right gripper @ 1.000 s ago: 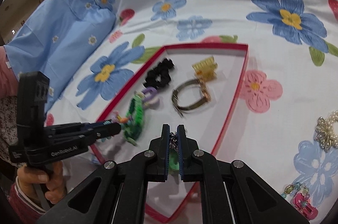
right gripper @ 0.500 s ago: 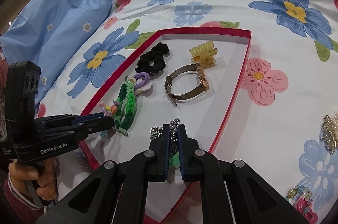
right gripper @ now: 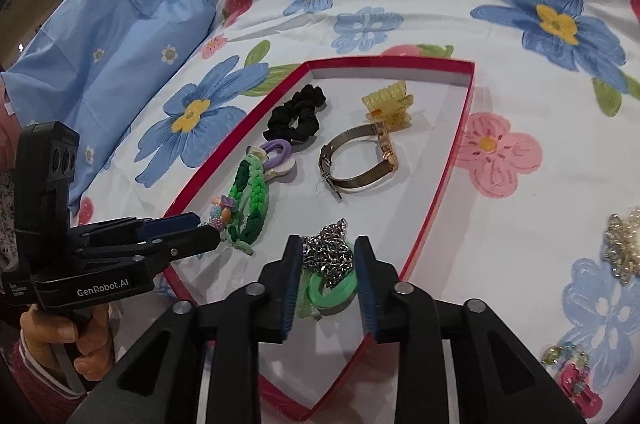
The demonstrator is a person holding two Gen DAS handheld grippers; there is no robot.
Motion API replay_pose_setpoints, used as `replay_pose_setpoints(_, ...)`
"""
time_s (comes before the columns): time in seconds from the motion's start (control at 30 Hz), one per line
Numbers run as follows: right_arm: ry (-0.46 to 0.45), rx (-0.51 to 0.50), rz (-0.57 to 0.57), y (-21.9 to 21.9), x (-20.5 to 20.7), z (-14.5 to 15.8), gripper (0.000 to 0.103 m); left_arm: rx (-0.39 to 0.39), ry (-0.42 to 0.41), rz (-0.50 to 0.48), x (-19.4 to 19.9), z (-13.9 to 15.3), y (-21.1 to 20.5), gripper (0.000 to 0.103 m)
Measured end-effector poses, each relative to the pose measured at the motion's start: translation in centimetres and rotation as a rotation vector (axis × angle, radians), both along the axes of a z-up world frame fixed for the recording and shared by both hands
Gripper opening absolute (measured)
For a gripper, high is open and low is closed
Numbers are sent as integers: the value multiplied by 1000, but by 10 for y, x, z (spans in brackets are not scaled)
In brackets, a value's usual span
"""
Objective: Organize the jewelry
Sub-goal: 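Carry the beaded bracelet and chain bracelet into the tray and open both tools, then grasp the second beaded bracelet with the left tool while the right tool grasps the gold ring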
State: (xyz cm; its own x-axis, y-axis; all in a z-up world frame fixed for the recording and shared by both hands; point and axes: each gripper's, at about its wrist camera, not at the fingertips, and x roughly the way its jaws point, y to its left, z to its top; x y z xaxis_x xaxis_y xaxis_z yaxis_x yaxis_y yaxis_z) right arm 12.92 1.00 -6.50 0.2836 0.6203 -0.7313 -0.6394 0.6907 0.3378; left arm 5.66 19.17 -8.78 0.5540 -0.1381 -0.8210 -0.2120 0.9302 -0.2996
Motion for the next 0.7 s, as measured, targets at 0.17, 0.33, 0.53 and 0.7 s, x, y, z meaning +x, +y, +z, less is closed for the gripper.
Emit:
replay_pose_setpoints(0.17,-9,27,-16,-13,-5,12,36,-13,-21,11,-7,11,-2,54)
replay_pose_setpoints(0.33,-21,66,-60,-40,-12,26,44,-19,-49,-8,-12,24,-15,60)
replay_pose_setpoints(0.53,-37,87,-138,-82,-21,38,52,-27,-71,-44,-16,38,-38,66)
replay_pose_setpoints(0.7,-36,92,-208,-118,-26,38,55,-29,-78,-89,-18,45,-61,66)
